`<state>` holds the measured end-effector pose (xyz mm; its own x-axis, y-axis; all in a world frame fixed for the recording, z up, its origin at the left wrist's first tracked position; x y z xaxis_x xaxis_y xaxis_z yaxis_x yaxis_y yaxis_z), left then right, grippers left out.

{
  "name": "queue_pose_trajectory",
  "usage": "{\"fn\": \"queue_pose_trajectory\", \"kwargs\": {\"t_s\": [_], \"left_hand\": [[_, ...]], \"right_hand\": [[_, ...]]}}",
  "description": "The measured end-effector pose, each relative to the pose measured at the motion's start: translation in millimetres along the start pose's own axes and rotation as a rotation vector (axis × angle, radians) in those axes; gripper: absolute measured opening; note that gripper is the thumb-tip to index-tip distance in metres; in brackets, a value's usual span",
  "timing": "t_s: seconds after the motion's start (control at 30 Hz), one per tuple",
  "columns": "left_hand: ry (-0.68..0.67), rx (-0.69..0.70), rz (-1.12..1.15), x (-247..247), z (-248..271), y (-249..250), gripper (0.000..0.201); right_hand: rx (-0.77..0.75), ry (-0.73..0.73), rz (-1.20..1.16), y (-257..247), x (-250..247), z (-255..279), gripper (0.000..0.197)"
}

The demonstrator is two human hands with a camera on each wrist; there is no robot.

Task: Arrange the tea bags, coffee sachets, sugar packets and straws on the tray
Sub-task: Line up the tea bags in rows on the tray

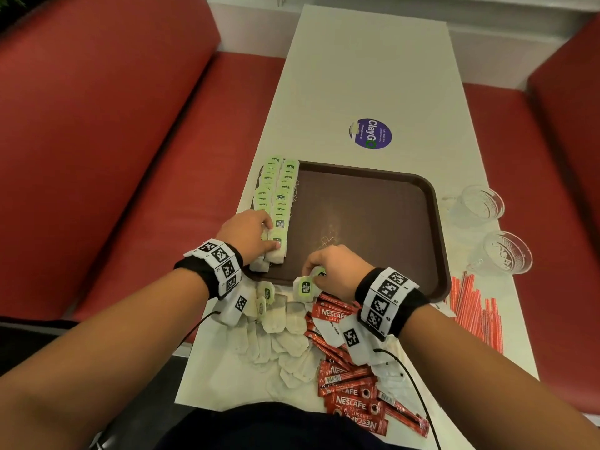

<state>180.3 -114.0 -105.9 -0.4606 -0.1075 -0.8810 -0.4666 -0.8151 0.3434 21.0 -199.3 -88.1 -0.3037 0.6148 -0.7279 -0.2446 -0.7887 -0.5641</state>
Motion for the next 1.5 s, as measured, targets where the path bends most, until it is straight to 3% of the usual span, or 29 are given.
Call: {"fn": "queue_pose_trajectory", "kwargs": {"t_s": [0.1, 0.23, 0.73, 0.87, 1.03, 1.1, 1.2, 1.4, 1.5], "left_hand": [[-0.045, 0.096, -0.062, 5, 6, 11, 0.046], [-0.128, 0.186, -0.24, 16, 8, 21, 0.035], [-0.102, 0.087, -0.391, 11, 10, 9, 0.05], [-0.105, 0.179, -0.258, 5, 16, 15, 0.049], [-0.232, 0.322, 0.073, -3, 40, 46, 0.029], [-0.283, 0.36, 0.034, 3, 48, 54, 0.03], [-0.256, 0.39, -0.032, 5, 52, 58, 0.023], [-0.174, 0.274, 0.164, -14, 43, 39, 0.011], [-0.193, 0.18, 0.149, -6, 30, 22, 0.008]], "right_hand": [[-0.006, 0.008, -0.006, 0, 0, -1, 0.029], [-0.008, 0.001, -0.01, -1, 3, -3, 0.027], [-0.014, 0.007, -0.002, -3, 3, -3, 0.027], [-0.022, 0.034, -0.002, -3, 0, -4, 0.025], [-0.033, 0.105, 0.001, -4, -14, -4, 0.022], [-0.034, 0.136, -0.017, -5, -19, -4, 0.02], [-0.02, 0.175, -0.048, -2, -25, -4, 0.021], [0.05, 0.22, -0.07, 14, -28, 1, 0.027], [0.09, 0.231, -0.107, 23, -27, 1, 0.027]]}}
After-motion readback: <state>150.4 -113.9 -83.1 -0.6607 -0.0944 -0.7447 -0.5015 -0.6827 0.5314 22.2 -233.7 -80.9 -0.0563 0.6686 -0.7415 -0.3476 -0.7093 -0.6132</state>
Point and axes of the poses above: each hand's wrist, its own z-axis away from the middle knuckle, its own x-axis out of the palm, y = z × x, the point moved 9 cm from there along -z, towards the middle knuckle, and after that the axes turned 10 degrees about -x, right-handed, at the moved point
